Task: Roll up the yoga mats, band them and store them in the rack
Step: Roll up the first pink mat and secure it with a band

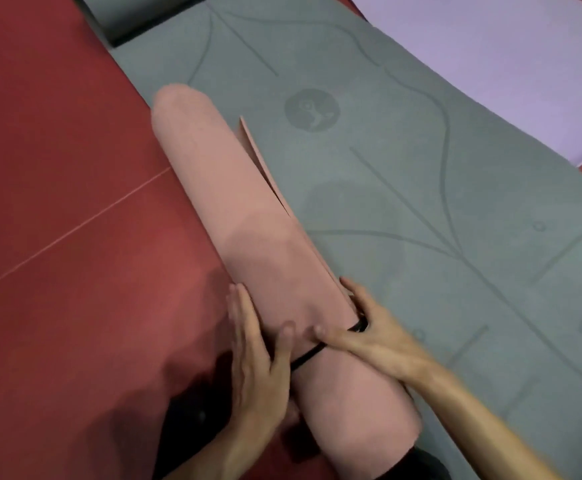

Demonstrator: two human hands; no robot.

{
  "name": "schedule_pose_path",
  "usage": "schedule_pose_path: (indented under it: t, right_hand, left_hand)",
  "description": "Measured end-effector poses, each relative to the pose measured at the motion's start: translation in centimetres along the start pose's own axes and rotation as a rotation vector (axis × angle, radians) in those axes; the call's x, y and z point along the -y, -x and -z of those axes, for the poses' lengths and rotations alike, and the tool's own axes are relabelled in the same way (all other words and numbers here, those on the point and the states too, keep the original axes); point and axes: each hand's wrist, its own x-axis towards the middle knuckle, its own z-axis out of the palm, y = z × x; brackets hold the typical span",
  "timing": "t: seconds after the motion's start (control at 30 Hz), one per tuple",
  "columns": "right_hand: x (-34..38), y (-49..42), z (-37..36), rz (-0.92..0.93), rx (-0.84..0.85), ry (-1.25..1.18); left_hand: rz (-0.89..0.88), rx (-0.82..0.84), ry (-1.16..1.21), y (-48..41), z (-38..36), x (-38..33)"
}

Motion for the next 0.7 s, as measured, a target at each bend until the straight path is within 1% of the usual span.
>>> schedule_pose_path:
  t: [0.07, 0.1, 0.13, 0.2, 0.23, 0.3, 0.37, 0.43, 0.47, 0.53, 0.6, 0.7]
  right_hand:
    - [-0.3, 0.1, -2.3, 0.060, -0.028, 0.053]
    - [-0.2, 0.2, -3.1, 0.076, -0.043, 0.083]
    - [-0.4, 0.1, -3.6, 0.083, -0.047, 0.108]
    - [-1.3, -0.5, -3.7, 0.107, -0.015, 0.158]
    - [-1.8, -0.8, -3.2, 0.127, 0.027, 0.177]
    - [-2.6, -1.8, -1.7, 0.184, 0.142, 0.152]
    - [-3.0, -2.6, -0.5, 0.212, 0.196, 0.078]
    - [-3.2, -3.2, -0.2, 0.224, 0.157, -0.028]
    - [-3.2, -3.6, -0.5, 0.223, 0.107, -0.068]
    - [-2.6, -4.4, -1.0, 0.239, 0.017, -0.116]
    - [-1.9, -5.5, -1.4, 0.258, -0.030, -0.138]
    - [-1.1, -5.9, -0.9, 0.307, -0.025, -0.108]
  left_hand:
    - [-0.112, 0.127, -0.029, 0.7, 1.9, 2.3]
    - [-0.152, 0.199, -0.079, 0.8, 3.1, 3.5]
    - [-0.175, 0.260, -0.170, 0.7, 4.2, 4.7]
    - [-0.209, 0.316, -0.357, 0.3, 5.9, 6.2]
    - [-0.237, 0.317, -0.395, 0.1, 6.2, 6.6]
    - [-0.304, 0.267, -0.400, -0.2, 5.8, 6.8]
    - [-0.368, 0.151, -0.425, -0.5, 5.0, 6.6]
    - [-0.347, 0.084, -0.383, -0.8, 3.9, 5.7]
    - [-0.333, 0.096, -0.330, -0.6, 3.3, 5.1]
    - [-0.316, 0.174, -0.250, -0.2, 2.2, 4.2]
    - [-0.311, 0.215, -0.274, 0.1, 1.8, 4.1]
    - [-0.369, 0.163, -0.335, -0.3, 1.0, 4.2]
